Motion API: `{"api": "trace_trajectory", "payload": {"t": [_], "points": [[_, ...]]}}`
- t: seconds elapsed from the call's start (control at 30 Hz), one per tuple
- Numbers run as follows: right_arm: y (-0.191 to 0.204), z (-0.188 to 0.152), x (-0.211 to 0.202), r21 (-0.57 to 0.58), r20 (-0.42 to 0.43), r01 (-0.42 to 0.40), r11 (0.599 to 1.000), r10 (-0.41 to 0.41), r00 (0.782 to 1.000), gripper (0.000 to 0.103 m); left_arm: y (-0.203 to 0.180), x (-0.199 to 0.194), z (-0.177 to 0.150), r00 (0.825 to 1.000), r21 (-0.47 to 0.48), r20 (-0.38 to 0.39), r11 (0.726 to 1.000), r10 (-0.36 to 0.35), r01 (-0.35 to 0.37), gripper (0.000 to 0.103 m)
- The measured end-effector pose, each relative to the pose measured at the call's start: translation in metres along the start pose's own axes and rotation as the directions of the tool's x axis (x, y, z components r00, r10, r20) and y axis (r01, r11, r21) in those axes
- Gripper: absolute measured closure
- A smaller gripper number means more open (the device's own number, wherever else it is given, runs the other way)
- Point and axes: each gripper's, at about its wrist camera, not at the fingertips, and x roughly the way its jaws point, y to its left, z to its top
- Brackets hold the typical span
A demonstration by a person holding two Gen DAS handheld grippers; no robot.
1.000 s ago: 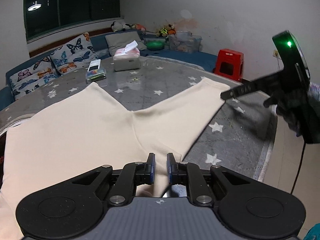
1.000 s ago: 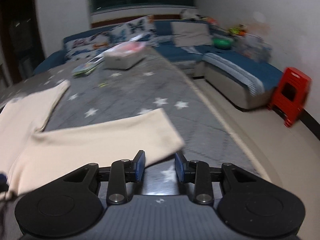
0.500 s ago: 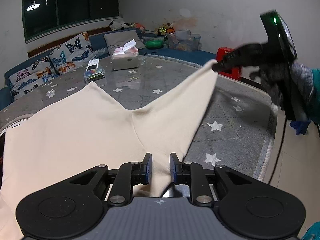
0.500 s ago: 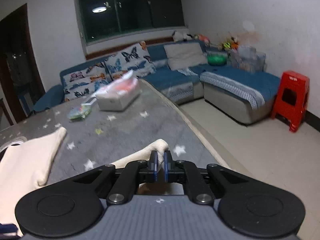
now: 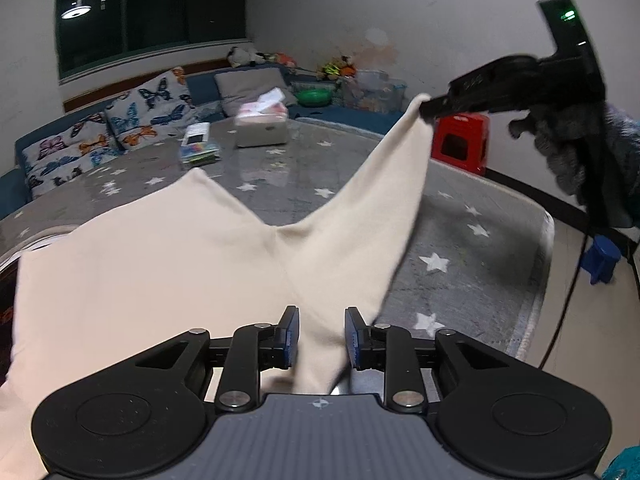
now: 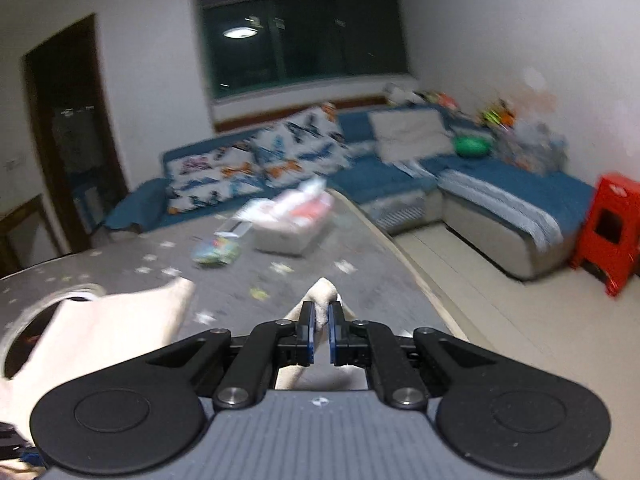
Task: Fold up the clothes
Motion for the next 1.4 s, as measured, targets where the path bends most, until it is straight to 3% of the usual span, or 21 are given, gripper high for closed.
{"api": "trace_trajectory", "payload": {"t": [0.17, 0.3, 0.5, 0.7, 0.9, 0.97, 1.07, 1.17, 1.4], "points": [[0.047, 0.020, -0.013, -0.102, 0.030, -0.124, 0.987, 0.128, 0.991, 0.097, 0.028, -0.024, -0.005, 0.996, -0.075, 0.030, 0.994, 0.078, -0.076, 0.071], [0.101, 0.027, -0.012, -0.189, 0.006, -0.257, 0.948, 0.262, 0.965, 0.097, 0.055, -0.047, -0.015, 0.986, -0.153, 0.045, 0.976, 0.162, -0.153, 0.070], [0.185, 0.009, 0.004, -0.295, -0.112, -0.442, 0.847, 0.429, 0.896, 0.097, 0.090, -0.074, -0.032, 0.964, -0.257, 0.042, 0.935, 0.263, -0.244, 0.067], [0.244, -0.031, 0.019, -0.342, -0.256, -0.560, 0.755, 0.498, 0.828, 0.097, 0.109, -0.087, -0.047, 0.952, -0.319, 0.022, 0.905, 0.305, -0.283, 0.067], [0.266, -0.067, 0.024, -0.316, -0.369, -0.642, 0.699, 0.533, 0.761, 0.094, 0.112, -0.088, -0.050, 0.951, -0.335, 0.017, 0.897, 0.310, -0.287, 0.067], [0.266, -0.071, 0.023, -0.309, -0.383, -0.653, 0.692, 0.538, 0.751, 0.093, 0.112, -0.089, -0.051, 0.950, -0.337, 0.015, 0.896, 0.313, -0.290, 0.067], [0.256, -0.068, 0.015, -0.314, -0.372, -0.653, 0.689, 0.543, 0.753, 0.084, 0.112, -0.089, -0.051, 0.949, -0.335, 0.015, 0.896, 0.314, -0.291, 0.065], [0.235, -0.062, 0.010, -0.324, -0.352, -0.617, 0.717, 0.514, 0.782, 0.084, 0.109, -0.086, -0.049, 0.952, -0.324, 0.013, 0.902, 0.306, -0.286, 0.065], [0.160, -0.060, 0.016, -0.275, -0.317, -0.438, 0.856, 0.349, 0.882, 0.084, 0.111, -0.064, -0.042, 0.954, -0.294, -0.018, 0.910, 0.301, -0.292, 0.066]]}}
